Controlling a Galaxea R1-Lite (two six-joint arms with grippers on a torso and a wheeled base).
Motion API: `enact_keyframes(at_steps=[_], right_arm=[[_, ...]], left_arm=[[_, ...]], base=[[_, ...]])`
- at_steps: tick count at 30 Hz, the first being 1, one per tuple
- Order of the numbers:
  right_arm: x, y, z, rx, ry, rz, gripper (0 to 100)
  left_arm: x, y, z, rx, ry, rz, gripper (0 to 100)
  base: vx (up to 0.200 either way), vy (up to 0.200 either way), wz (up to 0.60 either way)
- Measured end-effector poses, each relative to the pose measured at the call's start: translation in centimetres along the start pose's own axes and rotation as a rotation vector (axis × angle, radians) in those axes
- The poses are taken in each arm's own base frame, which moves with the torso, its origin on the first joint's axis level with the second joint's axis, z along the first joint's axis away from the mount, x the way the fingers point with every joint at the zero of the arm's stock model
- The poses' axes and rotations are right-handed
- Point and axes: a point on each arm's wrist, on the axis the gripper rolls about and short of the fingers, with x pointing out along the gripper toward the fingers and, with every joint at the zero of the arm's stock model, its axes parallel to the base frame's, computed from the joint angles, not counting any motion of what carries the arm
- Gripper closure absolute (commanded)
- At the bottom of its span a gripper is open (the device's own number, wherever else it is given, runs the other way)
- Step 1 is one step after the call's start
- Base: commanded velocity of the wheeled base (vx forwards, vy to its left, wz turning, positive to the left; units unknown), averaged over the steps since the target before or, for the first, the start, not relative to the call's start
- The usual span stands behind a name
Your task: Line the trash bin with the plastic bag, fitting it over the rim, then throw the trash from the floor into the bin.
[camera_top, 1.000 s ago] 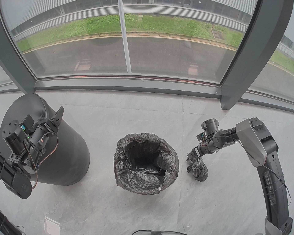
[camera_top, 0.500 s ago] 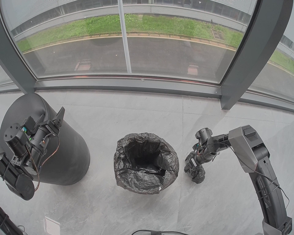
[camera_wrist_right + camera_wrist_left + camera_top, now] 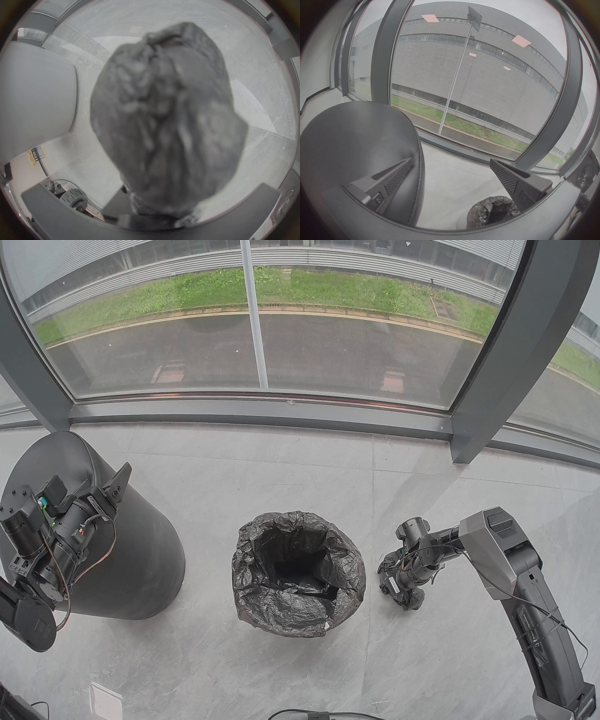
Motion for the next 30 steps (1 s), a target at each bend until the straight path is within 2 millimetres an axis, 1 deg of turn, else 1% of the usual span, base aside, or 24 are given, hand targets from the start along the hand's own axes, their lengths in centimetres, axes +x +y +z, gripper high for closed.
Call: enact_keyframes(at_steps=[4,9,13,17,22,25,26,30], right_arm=[[0.1,-0.1,-0.1,0.008,0.003,-0.001,100],[-0.1,-0.2,0.0,0.035,-0.002,-0.003,100],[-0.7,-0.3,0.4,0.045,-0.014,-0.006,100],[-1.9,-0.4,1.2,0.048,-0.041,-0.010,100],[-5.6,-0.4,3.4,0.045,-0.125,-0.021,100],[-7.9,-0.5,4.5,0.044,-0.173,-0.043,100],[-8.9,-0.5,4.9,0.047,-0.193,-0.051,100],[-14.1,0.0,6.7,0.070,-0.297,-0.075,100]], left_arm=[[-1.0,-0.7,1.4,-0.003,-0.027,-0.022,0],[-2.6,-1.5,3.8,-0.003,-0.096,-0.046,0],[-4.0,-2.0,5.5,-0.003,-0.126,-0.055,0],[-5.6,-2.4,7.3,-0.003,-0.155,-0.069,0],[-7.7,-3.0,9.3,-0.003,-0.205,-0.089,0],[-8.6,-3.2,10.1,-0.004,-0.231,-0.098,0],[-8.9,-3.2,10.3,-0.003,-0.239,-0.101,0],[-9.8,-3.3,10.8,0.013,-0.250,-0.102,0]], base=[[0.000,0.000,0.00],[0.000,0.000,0.00],[0.000,0.000,0.00],[0.000,0.000,0.00],[0.000,0.000,0.00],[0.000,0.000,0.00],[0.000,0.000,0.00],[0.000,0.000,0.00]])
